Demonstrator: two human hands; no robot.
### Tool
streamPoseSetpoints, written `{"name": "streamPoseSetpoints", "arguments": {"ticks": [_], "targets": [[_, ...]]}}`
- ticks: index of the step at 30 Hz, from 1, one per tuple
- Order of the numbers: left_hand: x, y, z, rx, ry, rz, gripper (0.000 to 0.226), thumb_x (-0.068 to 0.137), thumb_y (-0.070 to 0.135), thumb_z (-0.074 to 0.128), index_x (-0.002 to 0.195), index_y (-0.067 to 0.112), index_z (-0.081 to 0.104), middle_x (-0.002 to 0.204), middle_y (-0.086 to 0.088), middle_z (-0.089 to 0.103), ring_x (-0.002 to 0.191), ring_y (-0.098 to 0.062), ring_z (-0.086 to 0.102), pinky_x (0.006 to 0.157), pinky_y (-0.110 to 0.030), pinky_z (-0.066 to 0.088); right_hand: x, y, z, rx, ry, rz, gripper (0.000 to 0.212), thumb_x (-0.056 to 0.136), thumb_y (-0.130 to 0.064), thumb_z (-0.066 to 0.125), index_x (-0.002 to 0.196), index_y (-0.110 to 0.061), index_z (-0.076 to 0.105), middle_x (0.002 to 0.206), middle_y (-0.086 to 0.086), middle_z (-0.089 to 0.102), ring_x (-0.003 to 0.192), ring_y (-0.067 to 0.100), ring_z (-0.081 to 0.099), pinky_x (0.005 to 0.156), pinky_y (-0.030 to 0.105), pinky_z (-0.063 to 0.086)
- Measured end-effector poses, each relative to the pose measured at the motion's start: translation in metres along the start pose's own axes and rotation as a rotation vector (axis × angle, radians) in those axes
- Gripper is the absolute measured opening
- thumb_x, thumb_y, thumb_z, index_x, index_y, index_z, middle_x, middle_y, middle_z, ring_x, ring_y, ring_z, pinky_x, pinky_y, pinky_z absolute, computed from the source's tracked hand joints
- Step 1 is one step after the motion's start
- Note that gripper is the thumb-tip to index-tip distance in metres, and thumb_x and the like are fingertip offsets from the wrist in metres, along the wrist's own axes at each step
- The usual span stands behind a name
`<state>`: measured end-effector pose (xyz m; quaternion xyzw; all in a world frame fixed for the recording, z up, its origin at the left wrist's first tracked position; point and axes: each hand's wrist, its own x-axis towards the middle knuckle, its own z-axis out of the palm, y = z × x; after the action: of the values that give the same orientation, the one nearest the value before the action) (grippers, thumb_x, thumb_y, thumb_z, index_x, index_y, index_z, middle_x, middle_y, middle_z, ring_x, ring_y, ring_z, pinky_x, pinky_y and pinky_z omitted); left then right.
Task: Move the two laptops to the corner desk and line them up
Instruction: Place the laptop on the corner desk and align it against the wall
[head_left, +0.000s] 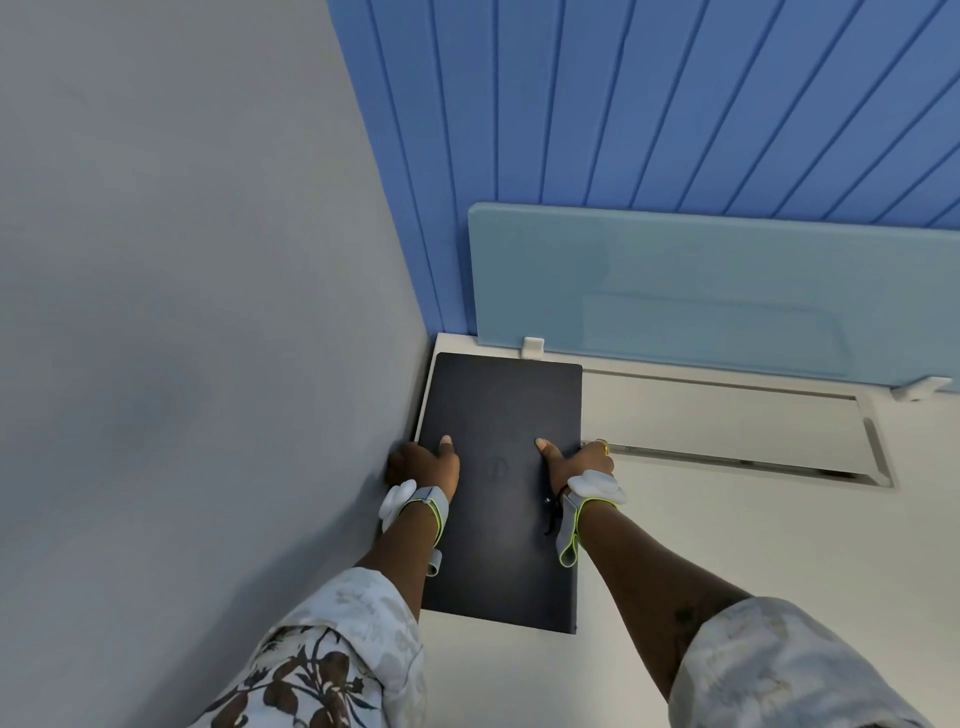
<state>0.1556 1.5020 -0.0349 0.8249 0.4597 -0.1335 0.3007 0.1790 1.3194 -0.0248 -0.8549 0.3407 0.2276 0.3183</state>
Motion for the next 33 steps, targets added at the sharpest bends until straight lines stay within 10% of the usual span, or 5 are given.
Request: {"name": "streamPoseSetpoints", "arguments": {"ticks": [33], "targets": [[-0.002,-0.004,0.001,0.048,-0.027,0.066,0.067,0.084,0.052,0.061,0.126,0.0,0.051,0.132,-0.022,0.05,0.123,-0.039,0.051,0.106,-0.043,0.042,-0.004,-0.011,-0.004,-0.112,0.008,-0.02,0.086,0.081,-0.068,0.062,0.135,-0.004,0.044,0.139,0.017,0.053,0.13,0.035,0.053,0.102,0.042,0.043]]}}
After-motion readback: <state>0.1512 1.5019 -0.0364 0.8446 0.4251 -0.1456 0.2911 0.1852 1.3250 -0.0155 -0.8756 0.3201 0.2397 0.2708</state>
